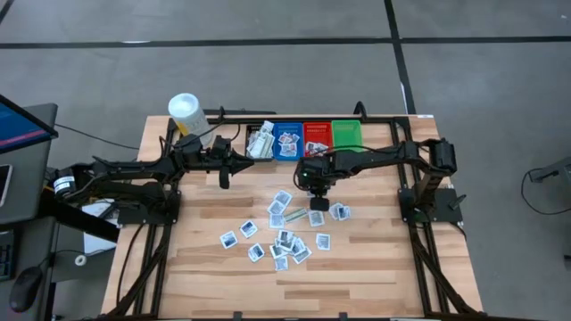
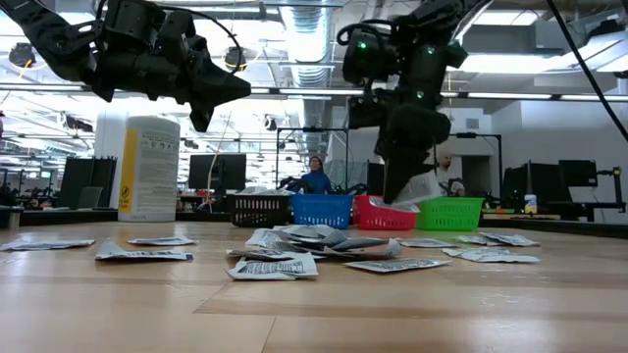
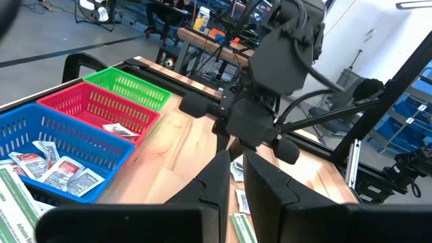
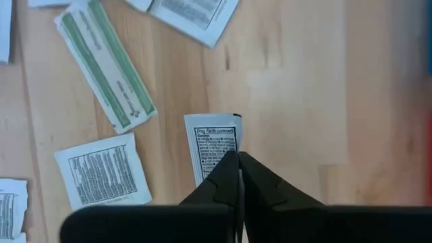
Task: Pick & Place First Aid Supplies
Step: Put the orange ointment pack in the blue bin
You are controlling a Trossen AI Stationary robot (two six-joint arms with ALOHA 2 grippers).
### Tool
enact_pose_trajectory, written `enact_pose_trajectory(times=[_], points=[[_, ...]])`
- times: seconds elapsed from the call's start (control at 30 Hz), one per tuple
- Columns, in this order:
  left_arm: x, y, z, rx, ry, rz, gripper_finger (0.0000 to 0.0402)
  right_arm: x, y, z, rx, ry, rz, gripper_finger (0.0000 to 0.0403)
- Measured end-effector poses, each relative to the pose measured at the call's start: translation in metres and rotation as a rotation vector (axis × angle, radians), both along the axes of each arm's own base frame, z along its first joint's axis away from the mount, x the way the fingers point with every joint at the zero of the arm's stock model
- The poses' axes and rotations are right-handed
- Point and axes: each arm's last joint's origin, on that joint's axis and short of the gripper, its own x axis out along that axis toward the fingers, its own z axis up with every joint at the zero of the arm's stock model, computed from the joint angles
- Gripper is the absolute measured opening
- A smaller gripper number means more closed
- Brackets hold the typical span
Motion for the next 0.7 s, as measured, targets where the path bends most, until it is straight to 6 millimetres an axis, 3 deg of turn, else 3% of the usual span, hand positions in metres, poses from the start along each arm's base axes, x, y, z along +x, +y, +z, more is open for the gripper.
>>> enact_pose_trajectory(times=[0.2, 0.7], points=[[0.0000, 0.0000, 0.0000, 0.000, 0.000, 0.000, 0.0043, 0.0045, -0.0078, 0.0107, -0.006, -0.020, -0.002, 0.0001], [0.0000, 0.0000, 0.0000, 0.000, 0.000, 0.000, 0.0043, 0.0028, -0.0063, 0.0101, 0.059, -0.007, -0.026, 0.0006]])
